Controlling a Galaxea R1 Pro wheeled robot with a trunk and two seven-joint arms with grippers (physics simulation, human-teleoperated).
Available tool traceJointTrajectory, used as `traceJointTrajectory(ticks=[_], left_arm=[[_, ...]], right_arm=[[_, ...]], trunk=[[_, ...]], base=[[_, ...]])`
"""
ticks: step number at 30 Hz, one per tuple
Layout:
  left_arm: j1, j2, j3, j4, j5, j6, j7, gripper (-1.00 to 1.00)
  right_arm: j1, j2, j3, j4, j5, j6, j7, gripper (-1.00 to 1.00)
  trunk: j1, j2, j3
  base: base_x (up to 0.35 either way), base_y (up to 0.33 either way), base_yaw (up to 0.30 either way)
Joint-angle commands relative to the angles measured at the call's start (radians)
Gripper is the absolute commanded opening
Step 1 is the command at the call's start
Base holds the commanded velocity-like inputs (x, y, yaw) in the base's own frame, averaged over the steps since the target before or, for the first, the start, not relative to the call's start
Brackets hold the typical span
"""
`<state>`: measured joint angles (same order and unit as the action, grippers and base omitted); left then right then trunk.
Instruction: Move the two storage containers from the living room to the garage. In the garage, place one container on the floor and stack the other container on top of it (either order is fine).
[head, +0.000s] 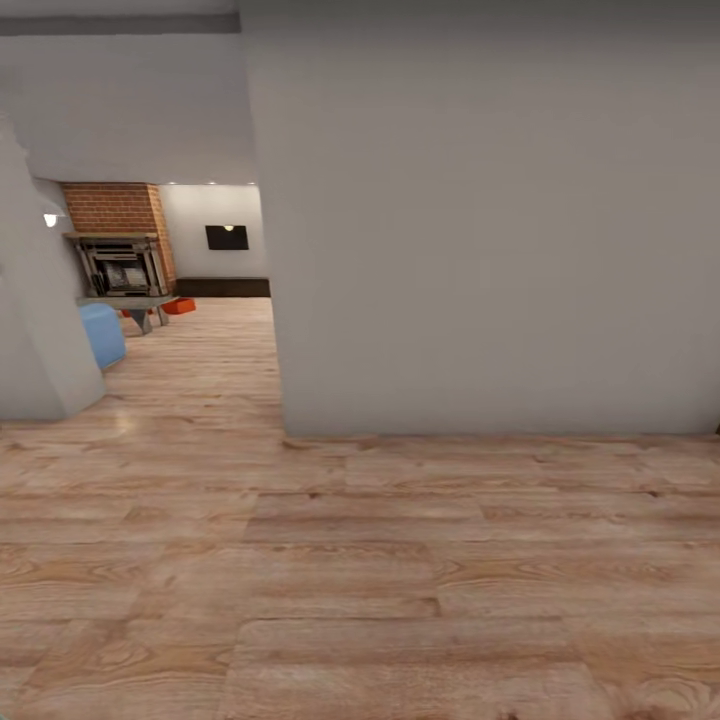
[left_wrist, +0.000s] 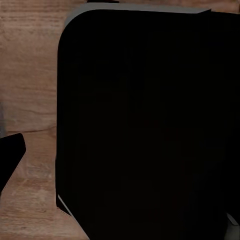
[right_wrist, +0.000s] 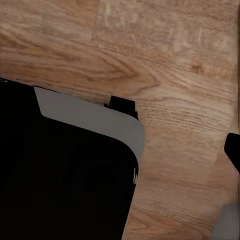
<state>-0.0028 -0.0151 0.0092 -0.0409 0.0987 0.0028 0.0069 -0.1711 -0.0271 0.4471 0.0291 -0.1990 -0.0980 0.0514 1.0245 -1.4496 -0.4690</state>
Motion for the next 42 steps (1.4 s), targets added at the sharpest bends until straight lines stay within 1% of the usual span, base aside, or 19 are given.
traceJointTrajectory(ticks=[1,9,24,42], left_arm=[[0.0,0.0,0.0,0.0,0.01,0.0,0.001,1.0],[0.0,0.0,0.0,0.0,0.01,-0.001,0.001,1.0],[0.0,0.0,0.0,0.0,0.01,-0.006,0.001,1.0],[0.0,0.0,0.0,0.0,0.01,-0.006,0.001,1.0]], right_arm=[[-0.001,0.0,0.007,0.003,-0.011,-0.006,0.005,1.0],[-0.001,0.001,0.007,0.003,-0.011,-0.006,0.005,1.0],[-0.001,-0.001,0.008,0.003,-0.009,-0.006,0.005,1.0],[-0.001,-0.002,0.01,0.003,-0.013,-0.006,0.004,1.0]], trunk=[[0.001,0.0,-0.001],[0.001,0.0,-0.001],[0.001,0.0,-0.001],[0.001,0.0,-0.001]], base=[[0.322,0.0,0.077],[0.322,0.0,0.067],[0.322,0.0,0.015],[0.322,0.0,0.258]])
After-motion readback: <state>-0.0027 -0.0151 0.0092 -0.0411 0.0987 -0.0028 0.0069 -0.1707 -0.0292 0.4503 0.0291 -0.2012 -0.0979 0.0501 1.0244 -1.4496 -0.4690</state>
